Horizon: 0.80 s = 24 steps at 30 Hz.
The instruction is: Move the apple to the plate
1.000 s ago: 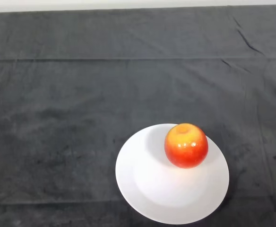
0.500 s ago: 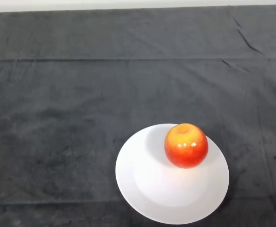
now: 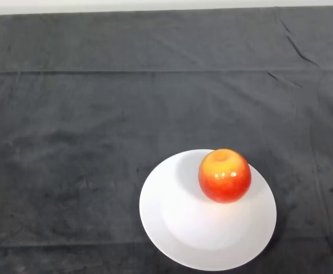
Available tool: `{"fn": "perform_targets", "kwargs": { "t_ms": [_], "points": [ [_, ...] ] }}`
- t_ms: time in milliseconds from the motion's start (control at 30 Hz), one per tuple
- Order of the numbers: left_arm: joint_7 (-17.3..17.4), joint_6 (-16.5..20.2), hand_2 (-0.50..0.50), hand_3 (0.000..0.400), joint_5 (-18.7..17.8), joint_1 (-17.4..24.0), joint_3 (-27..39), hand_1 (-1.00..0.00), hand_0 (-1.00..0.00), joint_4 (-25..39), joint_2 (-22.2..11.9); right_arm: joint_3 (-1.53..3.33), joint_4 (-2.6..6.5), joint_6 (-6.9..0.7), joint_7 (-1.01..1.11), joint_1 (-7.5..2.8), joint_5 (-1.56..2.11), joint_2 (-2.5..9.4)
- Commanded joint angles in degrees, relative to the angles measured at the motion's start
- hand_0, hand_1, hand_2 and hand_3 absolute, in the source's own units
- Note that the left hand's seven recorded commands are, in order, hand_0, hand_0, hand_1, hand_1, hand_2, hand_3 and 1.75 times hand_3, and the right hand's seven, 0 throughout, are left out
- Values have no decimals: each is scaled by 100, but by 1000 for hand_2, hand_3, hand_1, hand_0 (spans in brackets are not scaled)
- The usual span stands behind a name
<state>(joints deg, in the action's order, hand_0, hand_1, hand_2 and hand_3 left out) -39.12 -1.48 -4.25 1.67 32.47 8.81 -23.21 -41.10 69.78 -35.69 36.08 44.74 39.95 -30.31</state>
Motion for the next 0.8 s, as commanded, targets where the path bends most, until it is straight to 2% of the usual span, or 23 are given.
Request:
{"fn": "perform_targets", "kwargs": {
  "t_ms": [33,800],
  "points": [
    [-45,-30,0,0,-29,159,89,0,0,187,-66,-49,-70,33,-17,-48,21,-135],
    [-54,-46,0,0,2,146,38,0,0,158,-55,-49,-70,33,-17,-48,21,-135]
  ]
}}
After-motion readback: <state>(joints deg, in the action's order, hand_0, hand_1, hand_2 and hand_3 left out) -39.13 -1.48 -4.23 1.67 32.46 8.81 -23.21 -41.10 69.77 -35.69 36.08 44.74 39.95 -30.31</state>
